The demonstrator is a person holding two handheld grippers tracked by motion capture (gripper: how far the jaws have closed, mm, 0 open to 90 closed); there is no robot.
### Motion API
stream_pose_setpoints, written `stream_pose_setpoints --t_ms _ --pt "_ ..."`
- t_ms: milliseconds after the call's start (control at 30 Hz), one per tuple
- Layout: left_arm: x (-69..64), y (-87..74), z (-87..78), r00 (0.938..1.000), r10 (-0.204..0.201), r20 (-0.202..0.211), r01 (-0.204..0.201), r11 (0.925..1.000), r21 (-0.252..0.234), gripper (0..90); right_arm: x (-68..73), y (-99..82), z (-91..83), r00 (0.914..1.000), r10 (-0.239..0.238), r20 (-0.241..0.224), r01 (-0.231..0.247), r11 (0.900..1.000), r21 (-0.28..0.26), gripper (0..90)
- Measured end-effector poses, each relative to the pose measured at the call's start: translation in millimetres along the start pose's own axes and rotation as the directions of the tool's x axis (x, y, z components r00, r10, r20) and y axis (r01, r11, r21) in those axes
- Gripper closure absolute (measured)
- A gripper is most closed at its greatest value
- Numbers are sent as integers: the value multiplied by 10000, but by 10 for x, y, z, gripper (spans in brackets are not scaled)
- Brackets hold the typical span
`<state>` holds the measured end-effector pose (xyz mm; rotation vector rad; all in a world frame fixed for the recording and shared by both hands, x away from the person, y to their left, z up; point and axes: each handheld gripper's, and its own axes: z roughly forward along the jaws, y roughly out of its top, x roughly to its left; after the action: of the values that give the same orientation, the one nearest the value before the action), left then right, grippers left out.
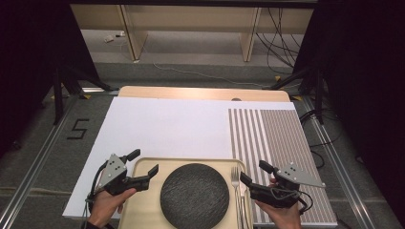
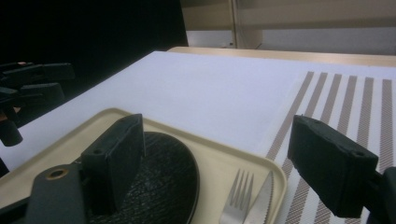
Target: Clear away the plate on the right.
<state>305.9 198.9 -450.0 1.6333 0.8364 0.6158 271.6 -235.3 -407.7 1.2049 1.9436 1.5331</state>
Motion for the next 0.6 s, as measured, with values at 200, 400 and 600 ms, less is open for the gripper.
stream_pose_setpoints --t_ms 200,400,600 --pt "4 -2 4 10000 -25 49 26 10000 -78 165 -39 -8 -59 9997 -96 204 95 9999 48 190" --pt "4 1 -12 10000 -65 19 65 10000 -55 162 -47 -29 -113 9999 -126 108 125 9998 122 177" --pt "7 0 -14 10000 -83 27 83 10000 -39 159 -35 -61 -134 9994 -304 158 302 9994 139 161"
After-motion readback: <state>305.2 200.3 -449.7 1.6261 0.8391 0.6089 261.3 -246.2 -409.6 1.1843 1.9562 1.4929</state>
